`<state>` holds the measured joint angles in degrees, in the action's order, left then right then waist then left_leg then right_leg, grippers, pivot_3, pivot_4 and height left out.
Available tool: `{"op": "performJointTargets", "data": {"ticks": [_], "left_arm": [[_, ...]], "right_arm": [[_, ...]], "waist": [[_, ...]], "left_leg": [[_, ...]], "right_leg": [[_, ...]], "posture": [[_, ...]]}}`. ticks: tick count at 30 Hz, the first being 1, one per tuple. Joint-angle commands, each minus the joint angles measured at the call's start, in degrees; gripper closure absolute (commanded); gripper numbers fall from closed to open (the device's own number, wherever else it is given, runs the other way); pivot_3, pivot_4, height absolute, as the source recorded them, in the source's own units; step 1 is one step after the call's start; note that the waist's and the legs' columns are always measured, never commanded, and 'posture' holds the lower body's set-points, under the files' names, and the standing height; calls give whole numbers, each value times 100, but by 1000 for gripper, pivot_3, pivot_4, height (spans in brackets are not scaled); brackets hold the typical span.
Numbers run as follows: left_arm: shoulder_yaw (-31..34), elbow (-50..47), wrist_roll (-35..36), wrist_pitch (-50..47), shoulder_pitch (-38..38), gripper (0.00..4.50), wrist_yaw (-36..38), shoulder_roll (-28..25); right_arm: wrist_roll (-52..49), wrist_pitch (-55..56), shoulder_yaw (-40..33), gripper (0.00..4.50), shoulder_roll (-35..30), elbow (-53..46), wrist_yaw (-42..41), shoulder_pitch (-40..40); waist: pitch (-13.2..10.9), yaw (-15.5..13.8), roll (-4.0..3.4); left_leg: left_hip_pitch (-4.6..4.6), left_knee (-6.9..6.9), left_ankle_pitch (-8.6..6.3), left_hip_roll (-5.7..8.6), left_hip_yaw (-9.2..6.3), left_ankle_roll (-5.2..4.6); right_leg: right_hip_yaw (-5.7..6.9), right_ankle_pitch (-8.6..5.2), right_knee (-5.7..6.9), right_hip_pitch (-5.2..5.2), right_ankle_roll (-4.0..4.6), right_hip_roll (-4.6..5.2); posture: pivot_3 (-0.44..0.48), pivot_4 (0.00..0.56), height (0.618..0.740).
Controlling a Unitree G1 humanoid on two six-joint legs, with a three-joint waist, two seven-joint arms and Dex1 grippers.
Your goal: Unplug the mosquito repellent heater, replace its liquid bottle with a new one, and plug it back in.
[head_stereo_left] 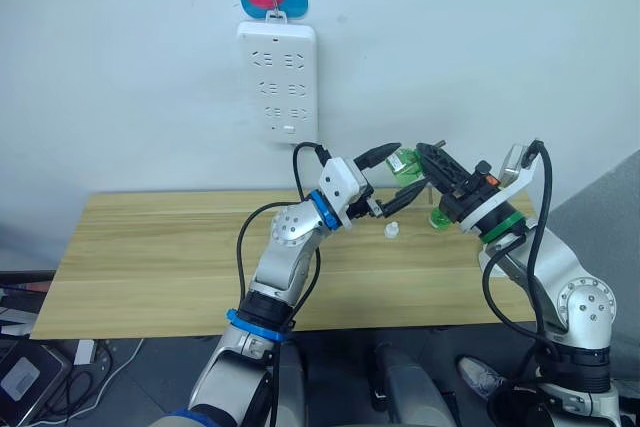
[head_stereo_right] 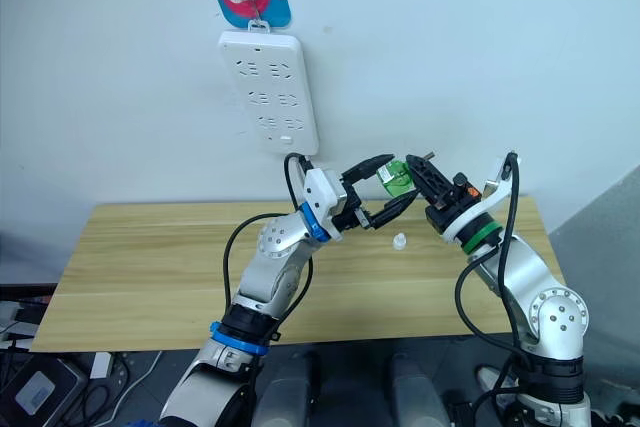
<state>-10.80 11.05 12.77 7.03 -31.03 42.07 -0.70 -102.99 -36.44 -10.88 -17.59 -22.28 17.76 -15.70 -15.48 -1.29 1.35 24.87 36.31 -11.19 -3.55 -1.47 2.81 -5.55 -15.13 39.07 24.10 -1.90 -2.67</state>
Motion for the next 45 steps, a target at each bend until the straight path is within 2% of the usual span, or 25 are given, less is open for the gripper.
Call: {"op": "performJointTargets", "data": {"ticks": [1, 5, 9, 11, 12, 20, 24, 26, 28, 30, 34, 37, 41, 45], "left_arm": [[-62, -270, 37, 118, -12, 597, -16, 77], [-70, -310, 86, 137, 14, 597, -10, 106], [-63, -415, 180, 91, 55, 1441, 13, 141], [-66, -447, 206, 62, 72, 2054, 23, 147], [-69, -454, 208, 51, 78, 2167, 26, 147], [-126, -454, 154, -3, 104, 2167, 55, 140], [5, -330, 208, -407, 73, 2167, -103, 108], [36, -305, 247, -498, 41, 2167, 4, 20], [48, -279, 285, -567, 40, 2167, 175, -104], [41, -269, 331, -620, 49, 2167, 361, -246], [68, -272, 418, -665, 107, 2167, 616, -465], [70, -351, 433, -714, 197, 2167, 630, -519], [13, -567, 438, -821, 366, 2167, 596, -504], [-43, -835, 423, -918, 574, 2167, 526, -499]], "right_arm": [[-97, 94, -58, 3633, -37, -300, -33, -4], [-90, 109, -58, 3633, -40, -302, -41, 4], [-107, 154, -57, 3633, -19, -316, -12, 28], [-108, 172, -49, 3633, -7, -329, -3, 40], [-98, 174, -43, 3633, -3, -332, -4, 48], [-10, 127, 49, 3633, -25, -370, 38, 71], [182, -64, 138, 2274, -331, -336, 214, 126], [109, -378, 124, 1559, -780, -375, 160, 231], [-79, -767, -5, 806, -1413, -400, 34, 471], [172, -1408, -77, 72, -2380, -345, -375, 799], [1616, -2193, -45, 28, -4083, 290, -1249, 1310], [2772, -2456, 363, 28, -4803, 837, -1900, 1322], [4026, -2536, 976, 28, -5025, 1441, -2666, 863], [4900, -2712, 1429, 28, -4739, 2171, -3193, 48]], "waist": [[0, 0, 0], [1, 0, -1], [1, 0, -1], [2, 0, -2], [2, 0, -2], [2, 1, -3], [2, 2, -3], [2, 5, -4], [2, 8, -4], [3, 4, -5], [3, -1, -8], [3, 13, -9], [1, 71, -7], [-9, 87, -9]], "left_leg": [[0, 0, 0, 0, 0, 0], [0, 0, 0, 0, 0, 0], [0, 0, 0, 0, 0, 0], [0, 0, 0, 0, 0, 0], [0, 0, 0, 0, -1, 0], [0, 0, 0, 0, 0, 0], [0, 0, 0, 0, 0, 0], [0, 1, 0, 0, 0, 0], [0, 1, 0, 1, 1, 0], [2, 1, 0, 2, 3, 0], [1, 1, 0, 3, 1, 0], [-1, 12, 0, 4, 7, -1], [-4, 17, 0, 0, 9, -1], [-4, 16, 0, 1, 10, -1]], "right_leg": [[1, 0, 0, 0, 0, 0], [0, 0, 0, 0, 1, 0], [0, 0, 0, 0, 1, 0], [1, 0, 0, 0, 1, 0], [1, 0, 0, 0, 0, 0], [0, 0, 0, 0, 1, 0], [0, 0, 0, 0, 0, 0], [0, 0, 0, 0, 0, 0], [-2, -1, -2, 0, -1, 1], [-4, -1, -3, 0, -1, 2], [0, -2, -8, -3, -2, 5], [-6, -1, -5, -3, -4, 6], [-10, 1, -3, -3, -7, 3], [-13, 1, -3, -2, -7, 2]], "posture": [[141, 216, 740], [139, 212, 740], [139, 213, 740], [139, 214, 740], [139, 214, 740], [135, 218, 740], [123, 225, 740], [118, 230, 740], [113, 239, 740], [107, 250, 740], [101, 265, 740], [104, 274, 740], [124, 289, 740], [143, 299, 740]]}}
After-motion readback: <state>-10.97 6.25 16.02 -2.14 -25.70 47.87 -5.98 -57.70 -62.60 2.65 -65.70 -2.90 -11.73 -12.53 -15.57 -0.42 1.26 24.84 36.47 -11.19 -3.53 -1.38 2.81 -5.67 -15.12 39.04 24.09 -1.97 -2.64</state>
